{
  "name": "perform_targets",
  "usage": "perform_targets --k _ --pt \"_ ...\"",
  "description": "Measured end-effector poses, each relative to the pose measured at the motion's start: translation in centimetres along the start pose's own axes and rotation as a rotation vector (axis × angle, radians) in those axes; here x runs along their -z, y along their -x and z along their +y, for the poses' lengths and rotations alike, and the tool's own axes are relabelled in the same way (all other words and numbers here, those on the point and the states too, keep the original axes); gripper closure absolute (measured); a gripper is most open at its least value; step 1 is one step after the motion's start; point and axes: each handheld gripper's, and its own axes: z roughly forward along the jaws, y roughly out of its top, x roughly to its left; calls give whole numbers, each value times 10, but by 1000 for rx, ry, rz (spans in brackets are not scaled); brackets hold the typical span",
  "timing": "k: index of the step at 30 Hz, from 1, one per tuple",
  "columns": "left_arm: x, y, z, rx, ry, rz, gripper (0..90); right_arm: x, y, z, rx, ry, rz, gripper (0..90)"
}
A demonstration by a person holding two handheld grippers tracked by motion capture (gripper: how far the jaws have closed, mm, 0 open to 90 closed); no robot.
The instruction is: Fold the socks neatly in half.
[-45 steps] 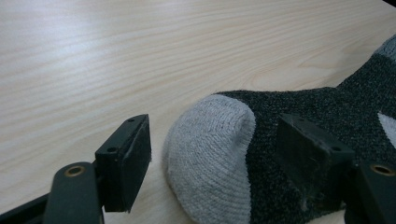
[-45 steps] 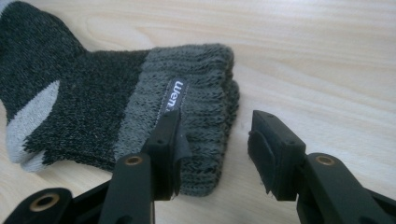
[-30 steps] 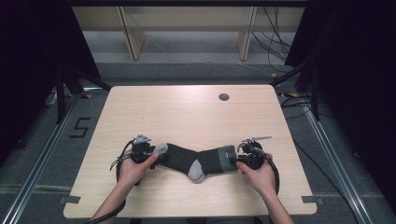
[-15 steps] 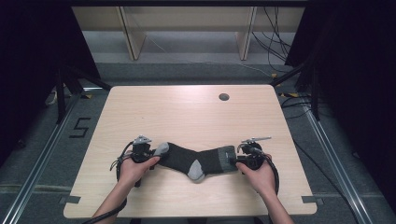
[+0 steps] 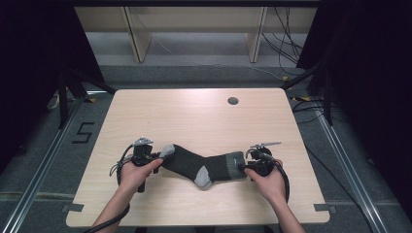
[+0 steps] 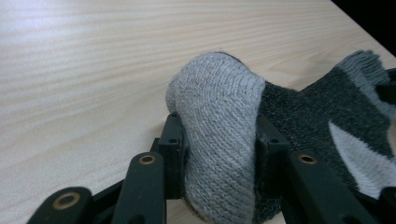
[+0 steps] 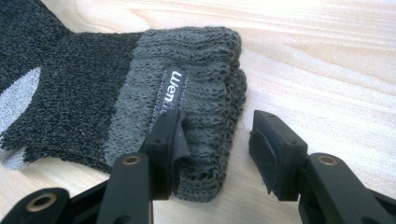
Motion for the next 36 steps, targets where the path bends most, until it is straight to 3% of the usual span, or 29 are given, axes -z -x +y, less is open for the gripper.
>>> perform_targets --k 1,2,3,5,6,7,9,10,12,16,23,24,27,28,29,30,33,36 --pt "1 1 1 -4 1 1 621 -1 0 0 7 7 -19 534" --pt "2 2 2 -12 3 0 621 0 -5 0 -47 9 -8 531" --pt "3 3 4 -15 -1 -1 621 1 -3 1 -19 18 7 527" --pt "5 4 6 -24 -1 -3 619 4 -2 2 -2 27 -21 525" --pt "5 5 7 -23 2 0 619 6 -7 2 -61 37 -3 527" --pt "6 5 7 -21 5 -2 619 8 -5 2 -12 42 -6 532" --pt "7 6 8 -23 3 2 618 10 -6 3 -35 50 5 573" --pt "7 6 8 -22 8 -3 619 11 -6 3 -25 39 -13 611" --pt "9 8 9 -8 11 -6 618 11 -6 2 -29 41 9 688" --pt "11 11 13 -4 15 -9 619 6 -6 1 -7 32 5 744" --pt "15 16 20 22 25 -19 619 1 -7 4 7 26 3 748" --pt "15 17 22 20 28 -19 618 1 -11 4 -24 27 3 748" --pt "17 20 25 17 37 -24 617 0 -10 4 3 22 -7 748" --pt "18 22 26 20 43 -24 616 0 -15 4 -33 25 12 748" --pt "19 23 28 15 45 -27 616 -2 -15 4 -26 43 -1 748" --pt "20 24 29 25 49 -23 616 -2 -16 4 -34 36 20 746" --pt "22 26 31 27 55 -25 617 -3 -15 5 0 35 25 743" --pt "23 26 33 32 58 -21 617 -3 -17 6 -5 36 14 739"
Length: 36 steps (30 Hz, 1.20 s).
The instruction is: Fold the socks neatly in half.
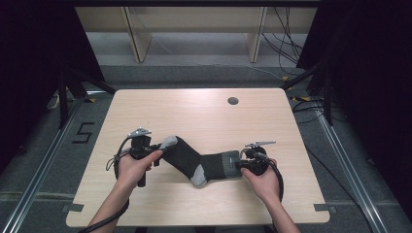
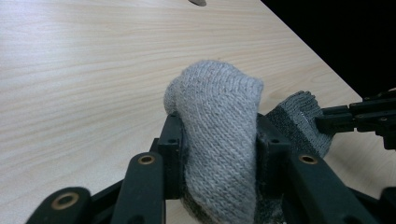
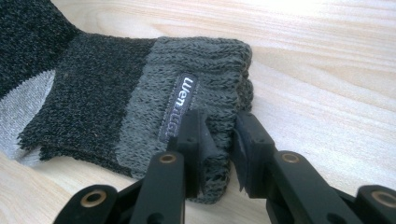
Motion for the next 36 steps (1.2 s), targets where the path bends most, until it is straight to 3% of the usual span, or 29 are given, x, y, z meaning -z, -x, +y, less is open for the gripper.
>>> perform_targets --k 1,5,7,18,21,23,25,32,36 --pt "0 -1 0 -4 3 -1 617 -1 0 0 15 3 1 739" --pt "1 1 2 1 8 10 615 -2 -3 1 -9 -3 17 736" --pt "2 0 3 2 15 -6 617 -4 -3 1 -6 4 18 735" --pt "7 5 9 27 53 -2 621 -11 -14 5 -9 4 36 726" --pt "7 7 11 22 57 -4 623 -13 -16 6 -19 -2 39 724" --pt "8 8 12 22 57 -6 624 -14 -15 6 6 2 41 723" --pt "8 9 13 18 61 -15 624 -15 -18 7 -22 2 51 722" --pt "9 12 15 19 63 -15 625 -17 -20 8 -1 3 60 720" --pt "10 14 16 18 68 -16 625 -17 -23 8 -5 2 48 720"
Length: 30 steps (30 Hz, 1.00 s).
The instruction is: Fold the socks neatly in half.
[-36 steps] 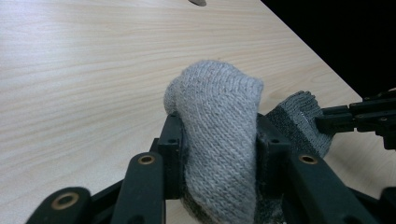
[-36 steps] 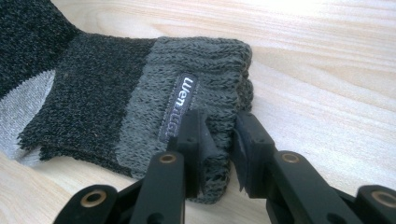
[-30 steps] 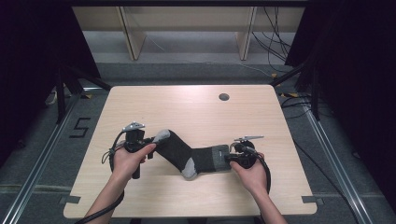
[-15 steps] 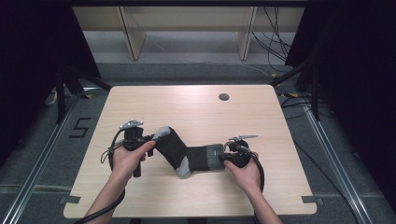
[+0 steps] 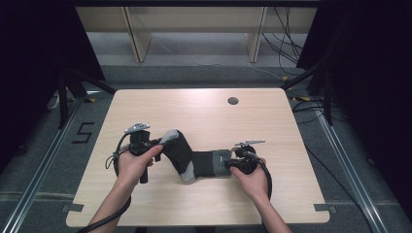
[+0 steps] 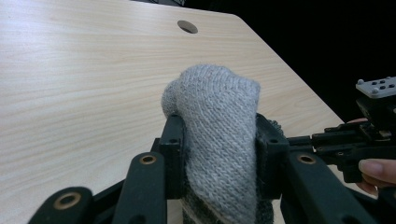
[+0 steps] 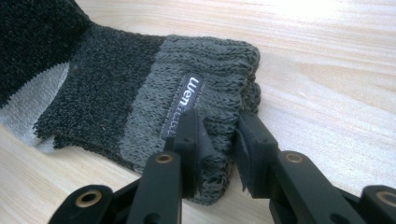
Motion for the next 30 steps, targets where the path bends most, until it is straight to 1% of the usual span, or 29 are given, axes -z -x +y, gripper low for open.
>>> perform_targets --k 1,2,3,4,5,7,8,9,10,11,12,13,14,15,16,17,18,19,20,21,23,24,26,27,28,30 --pt "0 0 0 -1 1 -7 625 0 -1 0 4 -2 6 720" --pt "-1 1 1 -3 1 -7 625 -1 0 0 18 6 -4 720" --pt "-1 2 1 -4 1 -3 626 -2 -1 0 10 5 -3 720" --pt "-1 3 2 -3 5 -1 626 -2 -3 0 -8 -1 -1 720" --pt "-1 3 2 -4 2 -3 627 -2 -3 0 0 4 10 720" --pt "-2 4 3 -6 2 -14 627 -3 -4 1 9 0 -3 720" --pt "-1 6 3 -7 -1 -6 630 -3 -5 1 1 -1 8 719" --pt "-2 7 3 -7 8 -12 632 -3 -7 1 -4 2 5 718" --pt "-2 7 3 -8 4 -16 633 -3 -7 1 5 -2 12 718" --pt "-2 8 4 -9 -1 -16 635 -4 -8 1 2 -3 16 717" --pt "-2 9 4 -12 -3 -7 636 -4 -8 1 13 -3 15 716" --pt "-2 9 4 -14 4 -13 636 -4 -9 2 6 -5 11 716" --pt "-2 9 4 -15 5 -16 637 -5 -9 2 11 -7 -3 716" --pt "-2 9 5 -16 5 -19 637 -6 -8 2 35 7 12 715" --pt "-2 10 5 -17 6 -22 638 -6 -8 2 35 12 1 715" --pt "-2 10 5 -18 7 -19 637 -6 -9 2 33 7 14 713" --pt "-2 11 6 -19 4 -16 637 -6 -9 2 33 7 14 713" --pt "-2 12 6 -20 12 -15 638 -6 -9 2 36 4 9 712" --pt "-3 13 6 -22 13 -20 638 -7 -9 2 48 8 13 711" --pt "-3 14 6 -22 14 -18 638 -7 -10 2 36 7 16 709" --pt "-3 16 7 -25 11 -15 637 -7 -11 2 29 7 16 709" --pt "-4 16 7 -24 14 -22 637 -7 -12 3 28 6 11 707" --pt "-5 18 7 -24 17 -22 637 -8 -13 3 34 6 18 706" --pt "-6 19 7 -29 16 -21 637 -8 -13 3 38 8 14 706" --pt "-6 20 7 -32 12 -8 637 -9 -13 3 46 14 17 706" --pt "-7 21 7 -33 17 -15 637 -9 -13 3 49 15 12 706"
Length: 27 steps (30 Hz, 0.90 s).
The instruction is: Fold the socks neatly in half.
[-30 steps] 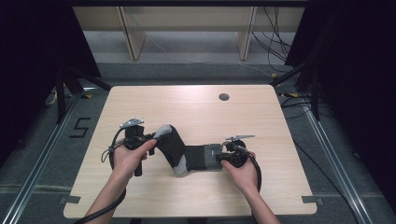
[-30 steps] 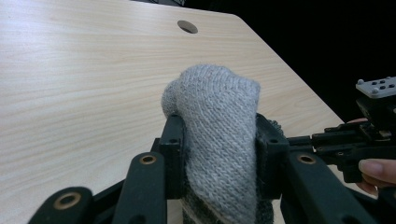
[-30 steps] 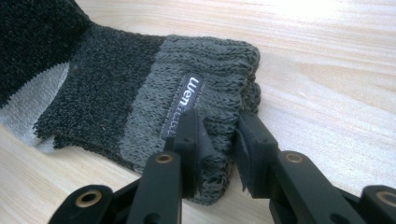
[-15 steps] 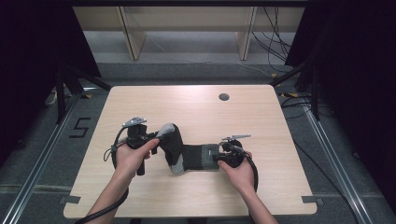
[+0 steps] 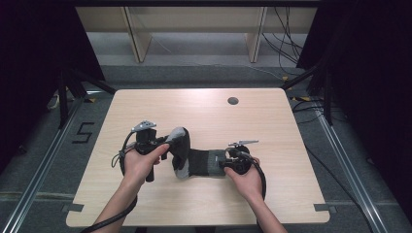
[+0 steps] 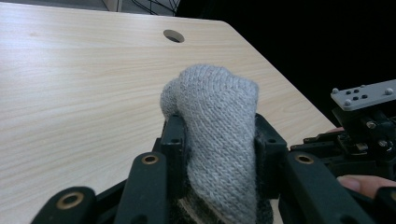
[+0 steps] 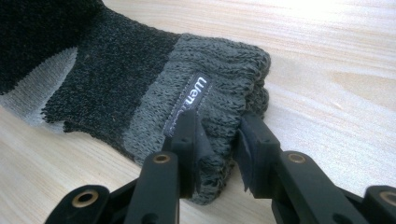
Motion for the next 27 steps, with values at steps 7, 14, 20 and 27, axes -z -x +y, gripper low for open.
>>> perform_targets --k 7,14,20,27 --pt "-4 4 -1 -5 -4 -12 637 -1 0 0 -4 0 5 705" --pt "-8 8 -2 -4 -9 -8 636 -1 0 0 -4 6 5 703" --pt "-13 11 -4 -4 -7 -18 636 -2 -2 -1 -23 4 9 703" --pt "-21 17 -6 -19 -14 -16 636 -1 -3 -1 -42 -6 7 702"
